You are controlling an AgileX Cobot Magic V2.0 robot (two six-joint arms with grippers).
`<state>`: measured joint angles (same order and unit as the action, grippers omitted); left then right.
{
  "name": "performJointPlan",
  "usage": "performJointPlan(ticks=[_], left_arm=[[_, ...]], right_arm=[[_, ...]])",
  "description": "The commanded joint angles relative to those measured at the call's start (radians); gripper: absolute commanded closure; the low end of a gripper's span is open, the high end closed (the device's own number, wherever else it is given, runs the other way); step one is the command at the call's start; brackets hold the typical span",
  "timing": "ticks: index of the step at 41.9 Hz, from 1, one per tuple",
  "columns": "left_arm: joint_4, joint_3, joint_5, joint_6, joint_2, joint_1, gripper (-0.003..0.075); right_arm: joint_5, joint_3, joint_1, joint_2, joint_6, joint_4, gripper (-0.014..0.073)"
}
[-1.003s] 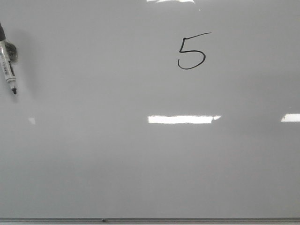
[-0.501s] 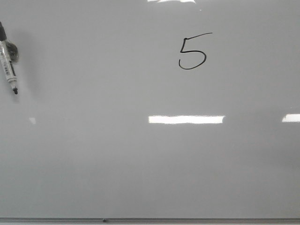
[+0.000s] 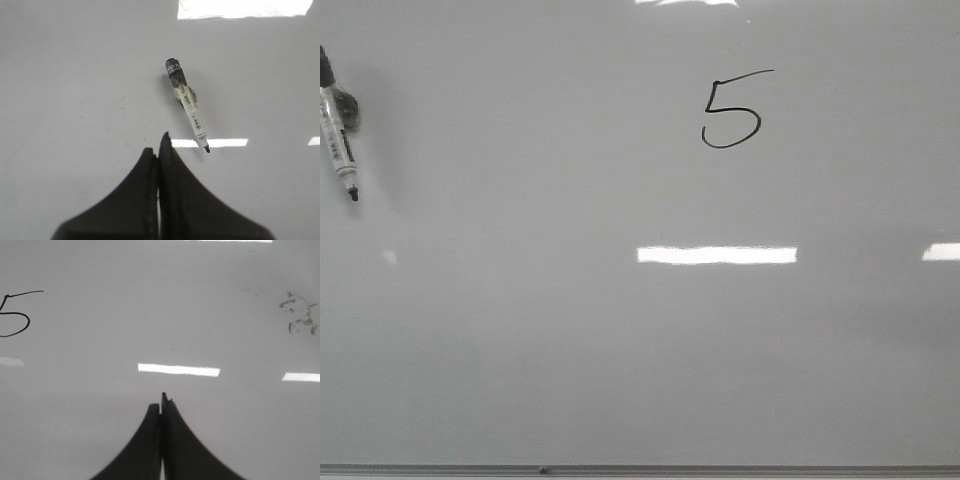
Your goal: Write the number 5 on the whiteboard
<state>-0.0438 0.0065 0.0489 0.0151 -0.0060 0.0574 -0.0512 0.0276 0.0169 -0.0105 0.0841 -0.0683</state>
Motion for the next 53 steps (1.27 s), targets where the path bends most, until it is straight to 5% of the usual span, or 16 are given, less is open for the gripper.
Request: performJointPlan(ticks=[1,53], left_arm=[[-0.001,0.005,-0.082,0.0,-0.014,0.008,0.0741],[-0.001,0.005,-0.082,0.0,-0.014,0.008,0.0741]], right_arm=[[0.097,-0.016,0.007,-0.019,0.003,-0.009,0.0663],[0.143,-0.016,0.007,-0.019,0.003,-0.009,0.0663]])
